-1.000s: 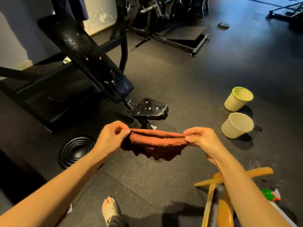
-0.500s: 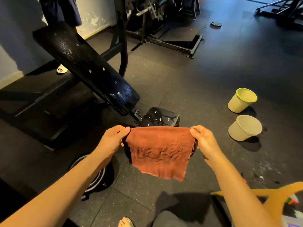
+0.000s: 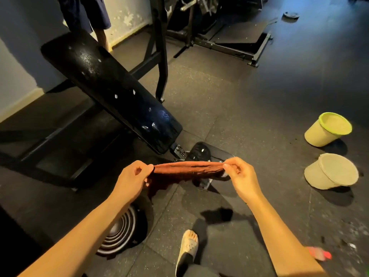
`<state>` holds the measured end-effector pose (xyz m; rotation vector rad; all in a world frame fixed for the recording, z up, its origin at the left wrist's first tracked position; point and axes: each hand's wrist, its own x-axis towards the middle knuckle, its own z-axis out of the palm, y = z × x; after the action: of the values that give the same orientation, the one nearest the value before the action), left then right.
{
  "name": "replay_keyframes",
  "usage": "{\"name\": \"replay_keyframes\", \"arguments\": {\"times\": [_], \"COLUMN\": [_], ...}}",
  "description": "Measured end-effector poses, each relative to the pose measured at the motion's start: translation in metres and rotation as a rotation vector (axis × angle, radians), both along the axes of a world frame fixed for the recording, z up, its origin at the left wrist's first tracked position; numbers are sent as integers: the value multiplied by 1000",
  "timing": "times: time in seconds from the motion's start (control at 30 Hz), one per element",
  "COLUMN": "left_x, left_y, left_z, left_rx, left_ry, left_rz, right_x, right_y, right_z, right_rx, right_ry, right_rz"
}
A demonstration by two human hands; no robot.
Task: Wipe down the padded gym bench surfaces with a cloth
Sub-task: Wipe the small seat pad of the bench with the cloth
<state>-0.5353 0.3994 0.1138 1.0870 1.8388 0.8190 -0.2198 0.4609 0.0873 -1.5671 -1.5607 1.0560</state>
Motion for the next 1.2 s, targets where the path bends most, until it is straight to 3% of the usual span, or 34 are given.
{"name": "replay_keyframes", "arguments": {"times": [0.27,0.53,0.63,0.77,0.87,0.93,1.07,1.2], "left_x": [-7,-1,0,-1,-5,-10,-12,-7], "left_y": [62,95,106,112,113,116,115,118], "left_z": [8,-3,-6,-7,-2,-6,-6,-8], "left_rx": [81,12,-26,-84,-113,-100,29,85], "left_ry": [31,-313,-484,-583,-493,-302,62,175], "left_rz": [-54,13,35,22,7,-30,-147,-173], "right_x": [-4,-10,-8,-6,0,3,7,12], "right_y": [72,88,89,96,105,109,113,117], "right_z": [10,6,7,17,22,27,33,34], "right_rx": [92,-170,-314,-335,-293,-305,-313,-241], "right_ry": [-62,418,527,284,-62,-138,117,232], "right_rz": [68,-340,-392,-351,-235,-173,-157,-141]}}
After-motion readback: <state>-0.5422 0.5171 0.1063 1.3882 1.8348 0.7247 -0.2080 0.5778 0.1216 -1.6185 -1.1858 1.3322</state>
